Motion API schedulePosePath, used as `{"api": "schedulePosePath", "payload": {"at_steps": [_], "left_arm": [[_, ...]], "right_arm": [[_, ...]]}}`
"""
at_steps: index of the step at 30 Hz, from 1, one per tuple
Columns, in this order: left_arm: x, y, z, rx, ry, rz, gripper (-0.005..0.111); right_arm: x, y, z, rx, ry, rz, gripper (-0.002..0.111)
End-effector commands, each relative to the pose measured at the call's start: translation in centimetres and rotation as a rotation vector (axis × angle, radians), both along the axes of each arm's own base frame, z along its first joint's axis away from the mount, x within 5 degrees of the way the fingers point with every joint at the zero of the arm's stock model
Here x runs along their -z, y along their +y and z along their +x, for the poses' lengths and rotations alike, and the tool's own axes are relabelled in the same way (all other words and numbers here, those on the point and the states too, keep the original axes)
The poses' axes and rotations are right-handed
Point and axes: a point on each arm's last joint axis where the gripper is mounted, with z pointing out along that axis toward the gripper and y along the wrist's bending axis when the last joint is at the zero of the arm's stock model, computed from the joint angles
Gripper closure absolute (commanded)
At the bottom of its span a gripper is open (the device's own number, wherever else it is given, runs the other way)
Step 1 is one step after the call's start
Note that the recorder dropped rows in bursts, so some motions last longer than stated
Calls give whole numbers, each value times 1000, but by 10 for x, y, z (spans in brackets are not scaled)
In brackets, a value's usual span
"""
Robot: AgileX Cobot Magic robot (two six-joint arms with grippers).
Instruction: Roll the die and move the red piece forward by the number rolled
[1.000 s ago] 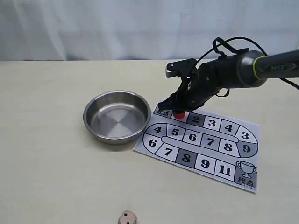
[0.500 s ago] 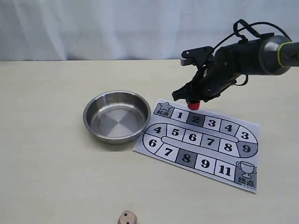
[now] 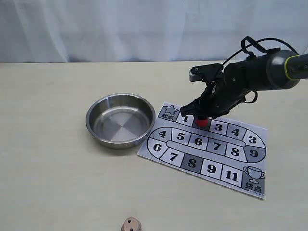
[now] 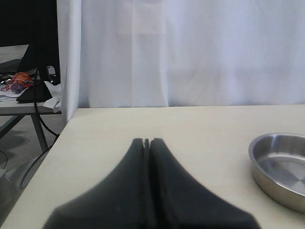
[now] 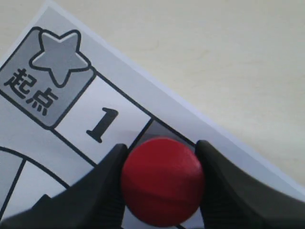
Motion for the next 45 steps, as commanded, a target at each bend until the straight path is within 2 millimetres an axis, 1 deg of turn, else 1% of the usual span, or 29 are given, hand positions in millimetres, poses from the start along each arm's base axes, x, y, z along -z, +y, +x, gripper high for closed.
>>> {"api": "schedulePosePath", "payload": {"at_steps": [1, 4, 9, 12, 14, 16, 19, 23, 24, 26, 28, 29, 30, 32, 33, 38, 39, 45], "left_arm": [[-3, 0, 0, 1, -18, -3, 107], [-3, 0, 0, 1, -16, -3, 107], [-3, 0, 0, 1, -16, -3, 107], [-3, 0, 0, 1, -16, -3, 107], [-3, 0, 0, 1, -16, -3, 107], [-3, 0, 0, 1, -16, -3, 107], [-3, 0, 0, 1, -16, -3, 107], [-3, 0, 0, 1, -16, -3, 107], [-3, 0, 0, 1, -16, -3, 107], [-3, 0, 0, 1, -16, -3, 107], [-3, 0, 0, 1, -16, -3, 107], [-3, 0, 0, 1, -16, -3, 107], [-3, 0, 0, 1, -16, -3, 107], [-3, 0, 0, 1, -18, -3, 107], [-3, 0, 0, 1, -18, -3, 107], [-3, 0, 0, 1, -18, -3, 107], [-3, 0, 0, 1, -18, -3, 107], [-3, 0, 0, 1, -18, -3, 107]], "right_arm": [[5, -1, 0, -3, 4, 0, 102], [5, -1, -1, -3, 6, -1, 91], [4, -1, -1, -2, 6, -1, 60], [-3, 0, 1, -3, -15, 5, 46], [-10, 0, 3, -2, -32, 10, 40], [-17, 0, 4, 0, -50, 18, 39], [-25, 1, 6, 0, -65, 22, 39], [-39, 0, 4, 1, -85, 27, 40], [-43, 0, 4, 1, -92, 29, 42], [-51, -3, 3, 9, -104, 32, 52], [-61, -8, 1, 20, -111, 33, 69], [-65, -12, 0, 32, -110, 33, 76], [-70, -16, -1, 40, -109, 32, 87], [-76, -25, -2, 59, -104, 24, 100], [-79, -32, -2, 74, -104, 20, 104], [-92, -61, -2, 139, -113, 5, 104], [-92, -69, -3, 155, -101, -6, 104], [-90, -103, -5, 240, -43, -26, 104]]}}
